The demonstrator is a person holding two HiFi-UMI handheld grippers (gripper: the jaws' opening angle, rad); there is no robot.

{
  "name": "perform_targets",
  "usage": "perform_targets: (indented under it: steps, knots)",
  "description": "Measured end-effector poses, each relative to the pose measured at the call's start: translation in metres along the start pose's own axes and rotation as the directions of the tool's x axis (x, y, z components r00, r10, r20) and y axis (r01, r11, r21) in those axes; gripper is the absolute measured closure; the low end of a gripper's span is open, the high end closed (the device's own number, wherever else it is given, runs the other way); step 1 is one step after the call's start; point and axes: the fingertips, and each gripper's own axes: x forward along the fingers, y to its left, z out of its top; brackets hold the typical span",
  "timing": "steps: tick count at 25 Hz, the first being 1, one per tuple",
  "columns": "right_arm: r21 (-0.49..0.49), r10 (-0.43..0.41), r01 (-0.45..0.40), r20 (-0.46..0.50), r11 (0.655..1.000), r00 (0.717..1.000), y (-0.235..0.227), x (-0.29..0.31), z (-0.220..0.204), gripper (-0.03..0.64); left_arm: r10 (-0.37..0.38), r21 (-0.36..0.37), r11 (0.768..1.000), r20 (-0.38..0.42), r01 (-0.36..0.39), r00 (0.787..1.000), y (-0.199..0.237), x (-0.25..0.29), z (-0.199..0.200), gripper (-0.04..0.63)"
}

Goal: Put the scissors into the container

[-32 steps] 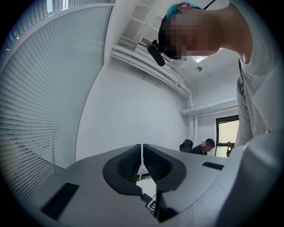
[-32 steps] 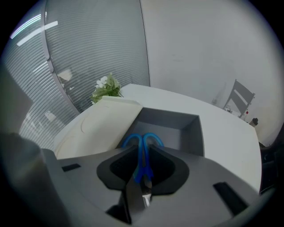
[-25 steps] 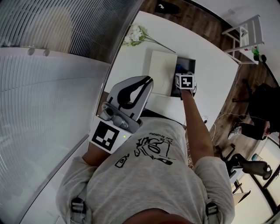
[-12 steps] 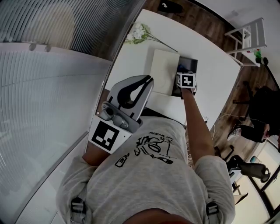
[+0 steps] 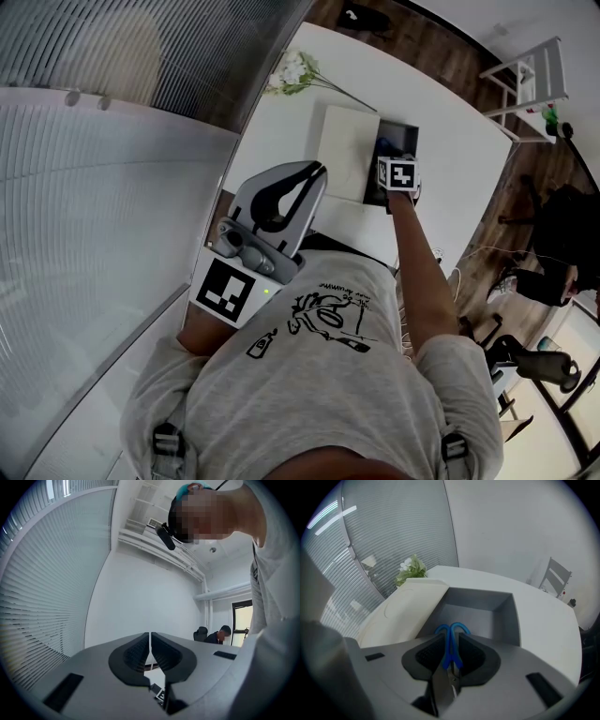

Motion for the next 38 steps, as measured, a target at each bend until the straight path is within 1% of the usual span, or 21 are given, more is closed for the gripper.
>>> perform_targets:
  steps: [3,6,10,15,18,27,34,38]
  knots:
    - [0.011,0.017,-0.018,0.031,1.0,0.999,0.002,-0.009,0.005,0.52,-0.003,0.004,1.0,0.001,0.003,1.0,-0.007,0.001,0.0,0.565]
    - [0.001,0.038,-0.038,0.07,0.999,0.997,0.006,-0.022,0.013,0.52,-0.005,0.008,1.0,0.005,0.005,1.0,-0.014,0.003,0.003,0.565]
    - [-0.006,0.081,-0.081,0.123,0.997,0.989,0.009,-0.039,0.018,0.518,-0.012,0.012,1.0,0.01,0.012,1.0,-0.027,0.006,0.005,0.565]
    - [-0.029,0.1,-0.096,0.223,0.995,0.97,0.009,-0.078,0.037,0.52,-0.025,0.021,0.999,0.015,0.025,1.0,-0.042,0.01,0.006,0.565]
    - [-0.054,0.104,-0.092,0.279,0.994,0.955,0.01,-0.106,0.047,0.525,-0.035,0.037,0.999,0.037,0.034,0.999,-0.051,0.013,0.01,0.565]
    - [-0.106,0.123,-0.085,0.435,0.991,0.892,0.016,-0.192,0.068,0.549,-0.056,0.062,0.997,0.074,0.051,0.996,-0.075,0.021,0.019,0.569]
    - [-0.138,0.128,-0.062,0.543,0.989,0.83,0.017,-0.259,0.085,0.559,-0.074,0.049,0.996,0.062,0.071,0.995,-0.09,0.029,0.022,0.572]
    - [-0.152,0.131,-0.05,0.593,0.987,0.794,0.016,-0.299,0.094,0.566,-0.079,0.056,0.996,0.067,0.075,0.995,-0.101,0.033,0.027,0.573]
